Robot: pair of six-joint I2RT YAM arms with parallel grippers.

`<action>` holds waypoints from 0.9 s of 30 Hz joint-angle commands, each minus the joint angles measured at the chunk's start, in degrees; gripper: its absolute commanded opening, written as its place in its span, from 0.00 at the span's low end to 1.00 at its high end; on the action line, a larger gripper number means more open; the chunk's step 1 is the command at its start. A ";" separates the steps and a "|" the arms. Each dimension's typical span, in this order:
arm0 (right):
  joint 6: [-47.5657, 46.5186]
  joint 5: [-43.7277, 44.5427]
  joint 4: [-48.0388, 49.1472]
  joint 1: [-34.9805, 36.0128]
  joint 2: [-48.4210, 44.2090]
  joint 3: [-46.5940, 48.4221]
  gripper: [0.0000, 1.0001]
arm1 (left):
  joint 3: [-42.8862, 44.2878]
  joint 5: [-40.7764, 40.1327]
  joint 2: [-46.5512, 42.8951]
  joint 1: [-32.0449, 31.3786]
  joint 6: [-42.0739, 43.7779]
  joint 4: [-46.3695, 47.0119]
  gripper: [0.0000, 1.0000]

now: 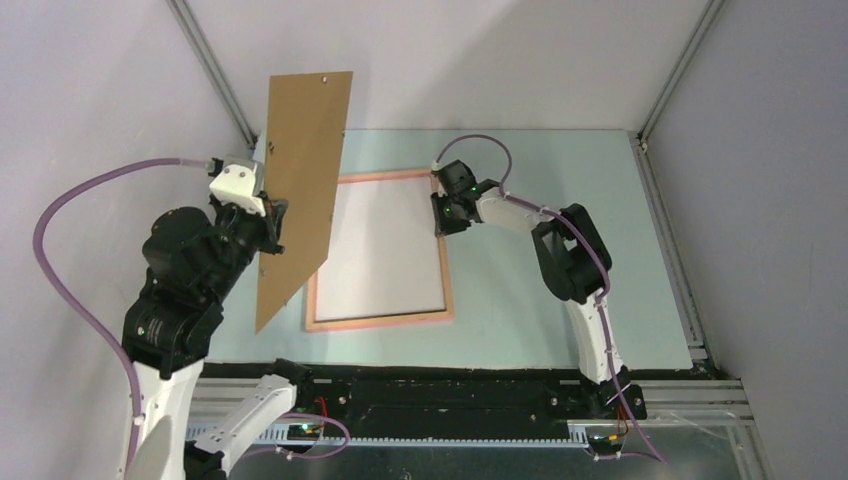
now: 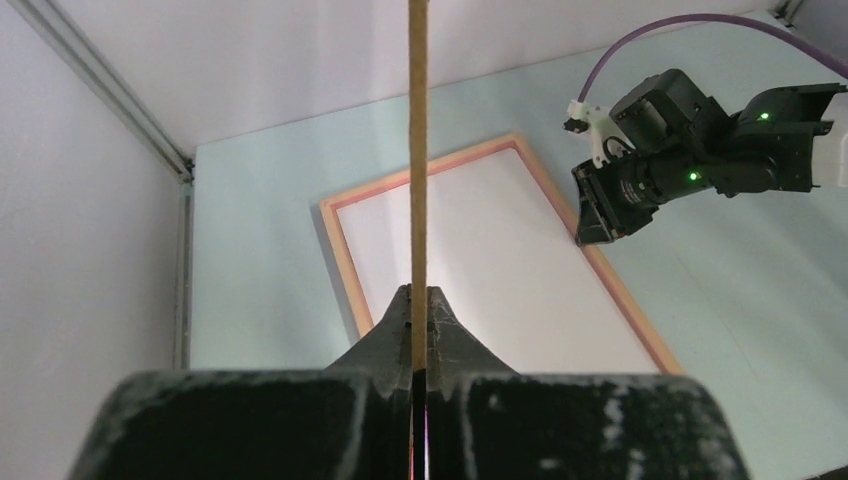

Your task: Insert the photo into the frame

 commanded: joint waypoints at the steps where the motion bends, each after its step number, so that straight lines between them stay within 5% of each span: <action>1: -1.38 4.03 0.60 -3.85 -4.88 -5.25 0.19 | 1.04 4.56 2.34 0.49 -2.02 9.94 0.00; 22: 0.62 3.15 11.46 -18.16 -23.72 -30.52 0.09 | -1.69 22.41 19.14 0.50 -29.91 28.98 0.00; 27: 0.34 2.73 12.90 -18.98 -25.59 -32.24 0.27 | -4.24 26.67 22.19 0.51 -34.81 33.81 0.00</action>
